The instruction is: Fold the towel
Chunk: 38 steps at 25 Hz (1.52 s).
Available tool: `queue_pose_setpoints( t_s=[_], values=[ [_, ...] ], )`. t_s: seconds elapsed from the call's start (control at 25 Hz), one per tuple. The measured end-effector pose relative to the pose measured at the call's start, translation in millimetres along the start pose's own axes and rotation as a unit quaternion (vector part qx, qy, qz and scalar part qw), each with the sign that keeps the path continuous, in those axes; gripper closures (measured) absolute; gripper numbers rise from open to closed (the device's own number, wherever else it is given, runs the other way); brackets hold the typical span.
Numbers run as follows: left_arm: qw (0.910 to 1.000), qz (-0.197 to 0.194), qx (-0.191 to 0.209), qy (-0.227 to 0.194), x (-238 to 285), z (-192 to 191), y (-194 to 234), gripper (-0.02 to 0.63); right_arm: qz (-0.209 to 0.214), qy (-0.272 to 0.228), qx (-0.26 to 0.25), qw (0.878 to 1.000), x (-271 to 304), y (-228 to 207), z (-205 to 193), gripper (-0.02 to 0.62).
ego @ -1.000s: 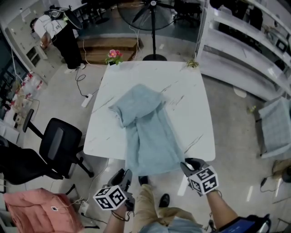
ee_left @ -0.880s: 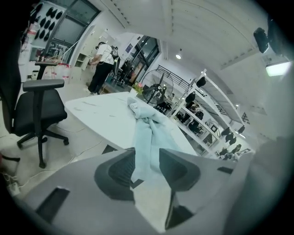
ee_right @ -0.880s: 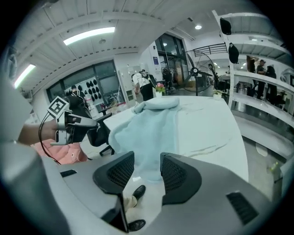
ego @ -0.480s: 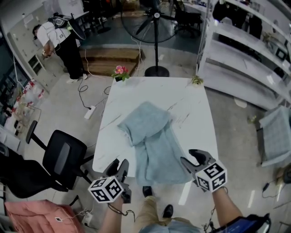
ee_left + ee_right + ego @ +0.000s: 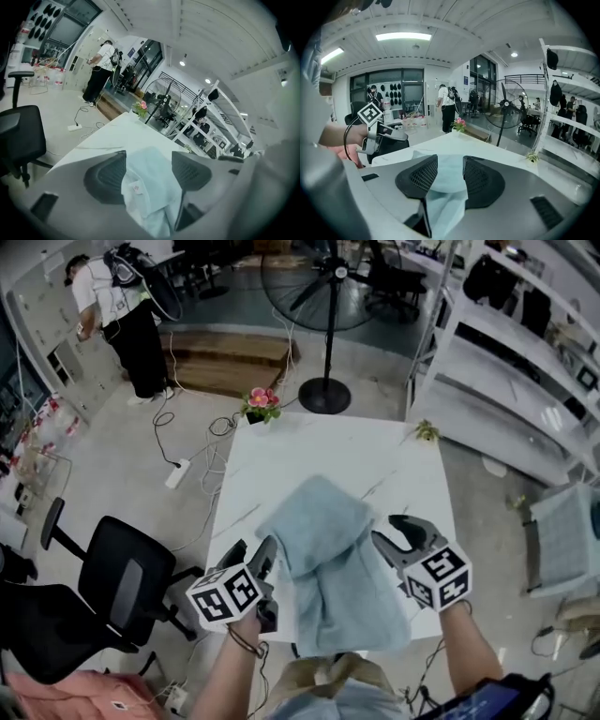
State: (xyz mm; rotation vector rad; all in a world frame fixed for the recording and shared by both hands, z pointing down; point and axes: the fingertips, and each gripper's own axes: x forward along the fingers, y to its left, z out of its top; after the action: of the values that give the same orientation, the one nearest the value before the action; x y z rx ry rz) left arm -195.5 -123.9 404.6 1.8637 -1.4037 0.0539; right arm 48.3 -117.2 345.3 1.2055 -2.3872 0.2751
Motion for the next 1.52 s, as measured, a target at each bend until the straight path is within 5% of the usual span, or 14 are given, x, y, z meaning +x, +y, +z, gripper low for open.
queue_pose_setpoints(
  t_s=[0.28,0.6,0.8,0.96,1.24,1.36,1.52],
  values=[
    [0.9968,0.036,-0.037,0.061,53.9,-20.1,33.2,0.285,0.038,0.020,-0.038,0.998,89.3,-37.0,22.1,0.413],
    [0.9871,0.084,-0.093,0.100,77.7,-58.0,61.6,0.287,0.124,0.102,-0.051,0.986,212.2,-47.2,-30.6,0.408],
    [0.9840,0.100,-0.096,0.112,82.6,-57.8,68.7,0.396,0.135,0.155,-0.047,0.977,251.0,-57.2,-60.9,0.392],
    [0.9805,0.126,-0.078,0.129,83.6,-51.6,82.6,0.578,0.150,0.186,-0.045,0.970,264.6,-56.0,-71.6,0.382],
    [0.9830,0.120,-0.030,0.135,101.5,-31.0,85.3,0.581,0.188,0.188,-0.005,0.964,270.5,-58.6,-67.8,0.415],
    [0.9833,0.121,-0.010,0.135,112.5,-20.4,91.3,0.583,0.185,0.191,-0.040,0.963,275.2,-59.8,-66.3,0.539],
    [0.9854,0.119,0.023,0.119,134.3,12.5,100.1,0.584,0.165,0.153,-0.047,0.973,279.8,-74.9,-41.8,0.554]
  ],
)
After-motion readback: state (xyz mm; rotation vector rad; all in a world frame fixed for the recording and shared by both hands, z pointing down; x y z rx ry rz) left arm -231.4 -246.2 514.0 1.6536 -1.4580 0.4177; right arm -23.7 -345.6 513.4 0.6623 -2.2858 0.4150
